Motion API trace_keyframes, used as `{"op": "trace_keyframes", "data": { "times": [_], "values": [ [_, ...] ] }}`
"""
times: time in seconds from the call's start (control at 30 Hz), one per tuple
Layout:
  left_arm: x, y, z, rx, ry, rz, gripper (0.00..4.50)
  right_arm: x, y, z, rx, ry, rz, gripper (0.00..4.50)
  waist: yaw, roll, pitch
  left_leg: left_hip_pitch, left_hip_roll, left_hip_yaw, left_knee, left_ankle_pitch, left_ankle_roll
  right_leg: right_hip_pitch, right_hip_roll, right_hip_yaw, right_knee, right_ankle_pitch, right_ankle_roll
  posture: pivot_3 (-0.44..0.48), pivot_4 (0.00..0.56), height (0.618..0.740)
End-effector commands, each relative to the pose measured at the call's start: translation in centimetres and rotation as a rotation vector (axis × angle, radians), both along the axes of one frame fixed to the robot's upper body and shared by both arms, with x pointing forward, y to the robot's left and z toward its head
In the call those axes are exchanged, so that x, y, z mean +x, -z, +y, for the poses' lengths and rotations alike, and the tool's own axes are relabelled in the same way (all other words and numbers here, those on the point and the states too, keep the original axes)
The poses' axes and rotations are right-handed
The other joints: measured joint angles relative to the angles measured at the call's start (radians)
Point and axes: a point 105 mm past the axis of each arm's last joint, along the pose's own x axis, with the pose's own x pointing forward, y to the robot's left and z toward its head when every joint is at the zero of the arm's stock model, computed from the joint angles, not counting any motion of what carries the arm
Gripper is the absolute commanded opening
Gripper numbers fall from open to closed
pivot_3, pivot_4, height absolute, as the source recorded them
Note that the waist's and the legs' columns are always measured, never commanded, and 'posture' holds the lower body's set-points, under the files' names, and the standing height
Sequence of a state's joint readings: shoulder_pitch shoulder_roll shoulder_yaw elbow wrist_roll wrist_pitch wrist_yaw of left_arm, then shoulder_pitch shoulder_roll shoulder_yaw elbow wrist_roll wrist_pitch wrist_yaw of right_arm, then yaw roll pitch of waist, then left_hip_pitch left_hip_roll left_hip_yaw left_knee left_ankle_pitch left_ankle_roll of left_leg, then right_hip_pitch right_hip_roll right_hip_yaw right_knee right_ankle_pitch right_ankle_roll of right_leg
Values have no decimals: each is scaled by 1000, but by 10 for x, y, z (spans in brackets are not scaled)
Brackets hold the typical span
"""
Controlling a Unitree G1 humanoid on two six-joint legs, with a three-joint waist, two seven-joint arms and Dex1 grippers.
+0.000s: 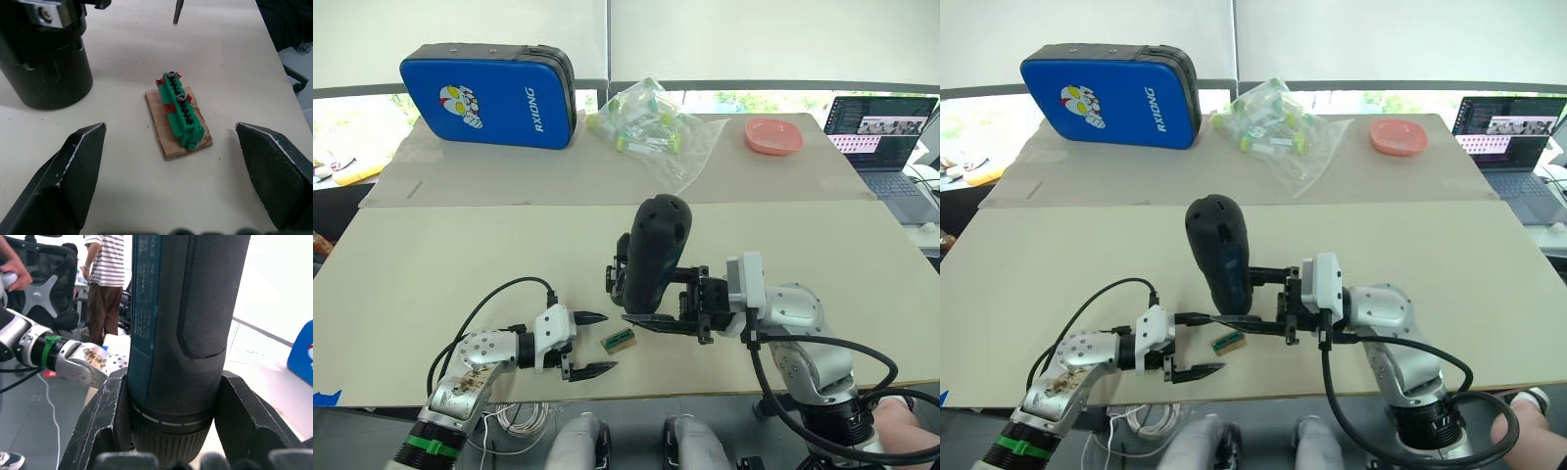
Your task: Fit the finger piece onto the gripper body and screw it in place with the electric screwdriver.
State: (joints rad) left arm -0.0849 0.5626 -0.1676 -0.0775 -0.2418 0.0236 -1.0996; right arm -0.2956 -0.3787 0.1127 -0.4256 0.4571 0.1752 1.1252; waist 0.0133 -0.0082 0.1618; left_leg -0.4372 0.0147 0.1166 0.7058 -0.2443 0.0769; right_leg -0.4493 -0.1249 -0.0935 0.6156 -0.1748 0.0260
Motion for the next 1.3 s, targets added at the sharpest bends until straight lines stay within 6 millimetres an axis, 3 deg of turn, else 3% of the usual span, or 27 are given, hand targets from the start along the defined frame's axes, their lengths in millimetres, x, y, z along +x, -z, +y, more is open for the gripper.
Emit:
{"op": "trace_keyframes", "data": {
  "times": [0.03, 0.27, 1.3],
  "values": [
    [3, 2, -6, -16, 10, 9, 4500, -4, -9, 1, 28, -16, -65, 1966, 2, 0, 0, 1, 0, 0, 0, 0, 0, 1, 0, 0, 0, 0, 0, 0, 150, 740],
    [5, 6, -6, 5, 47, 34, 4500, -2, -3, 1, 1, -23, -55, 1966, 2, 0, 0, 8, 0, -1, 0, -2, 4, 9, 0, -1, -2, -1, 0, 0, 150, 740],
    [4, 12, -19, 20, 78, 50, 4500, 2, 4, 9, -6, -22, -16, 1966, 11, 0, 0, 9, -1, -1, 0, -4, 5, 10, -4, -3, -4, -1, 0, 0, 150, 740]
  ]
}}
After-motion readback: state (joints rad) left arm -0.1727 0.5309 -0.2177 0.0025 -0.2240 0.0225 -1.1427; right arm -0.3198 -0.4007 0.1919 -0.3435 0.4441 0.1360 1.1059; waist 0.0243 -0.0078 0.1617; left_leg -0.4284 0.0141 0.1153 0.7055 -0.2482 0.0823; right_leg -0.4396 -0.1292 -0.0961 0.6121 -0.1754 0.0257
